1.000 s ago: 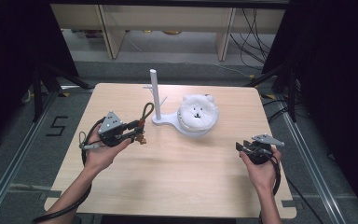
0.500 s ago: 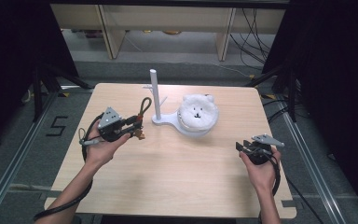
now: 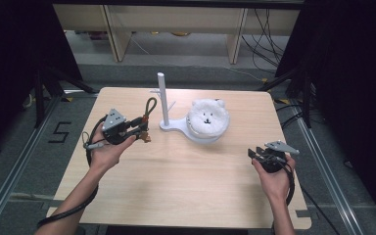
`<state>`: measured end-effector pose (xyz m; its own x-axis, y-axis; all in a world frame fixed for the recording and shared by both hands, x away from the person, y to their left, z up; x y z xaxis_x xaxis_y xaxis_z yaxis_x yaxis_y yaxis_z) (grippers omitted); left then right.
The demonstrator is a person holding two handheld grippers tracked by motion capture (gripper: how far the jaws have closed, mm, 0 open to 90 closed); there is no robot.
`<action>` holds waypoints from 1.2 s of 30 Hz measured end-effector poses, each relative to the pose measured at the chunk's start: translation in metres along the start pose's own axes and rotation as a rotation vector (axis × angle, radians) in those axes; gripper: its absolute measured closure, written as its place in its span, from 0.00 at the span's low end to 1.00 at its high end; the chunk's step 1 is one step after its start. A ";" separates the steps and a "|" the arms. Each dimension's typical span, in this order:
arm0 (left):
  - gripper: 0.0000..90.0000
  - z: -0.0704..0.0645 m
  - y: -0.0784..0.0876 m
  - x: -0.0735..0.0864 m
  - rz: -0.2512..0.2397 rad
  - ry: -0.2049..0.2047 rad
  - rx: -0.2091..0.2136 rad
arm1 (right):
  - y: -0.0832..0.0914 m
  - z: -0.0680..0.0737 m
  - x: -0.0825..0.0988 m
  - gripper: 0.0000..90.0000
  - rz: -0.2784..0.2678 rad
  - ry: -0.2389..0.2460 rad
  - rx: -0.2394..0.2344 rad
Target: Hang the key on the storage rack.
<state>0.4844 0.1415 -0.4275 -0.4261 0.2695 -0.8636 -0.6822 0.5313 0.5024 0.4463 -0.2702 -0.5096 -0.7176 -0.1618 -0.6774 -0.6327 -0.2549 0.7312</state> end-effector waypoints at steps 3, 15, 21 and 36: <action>0.77 0.002 -0.001 -0.002 -0.006 0.002 -0.005 | 0.000 0.000 0.001 0.70 0.004 0.002 0.006; 0.77 0.009 -0.006 -0.008 -0.016 0.027 -0.019 | 0.001 -0.001 0.001 0.70 -0.001 -0.005 0.009; 0.76 0.014 -0.009 -0.011 -0.020 0.038 -0.030 | 0.001 -0.002 0.001 0.70 0.000 -0.002 0.010; 0.76 0.024 -0.019 -0.013 -0.009 0.065 -0.044 | 0.000 -0.002 0.001 0.70 -0.013 -0.002 0.006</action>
<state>0.5168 0.1472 -0.4265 -0.4566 0.2120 -0.8641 -0.7107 0.4974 0.4976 0.4460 -0.2727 -0.5101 -0.7097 -0.1567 -0.6868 -0.6439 -0.2512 0.7227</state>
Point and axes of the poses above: each handheld gripper's, and its own axes: y roughly backward along the jaws, x roughly out of its underside, z roughly to its left, the point moved 7 cm from there along -y, roughly forward along the jaws, and after that the axes turned 13 degrees about z, right-handed, at the moved point
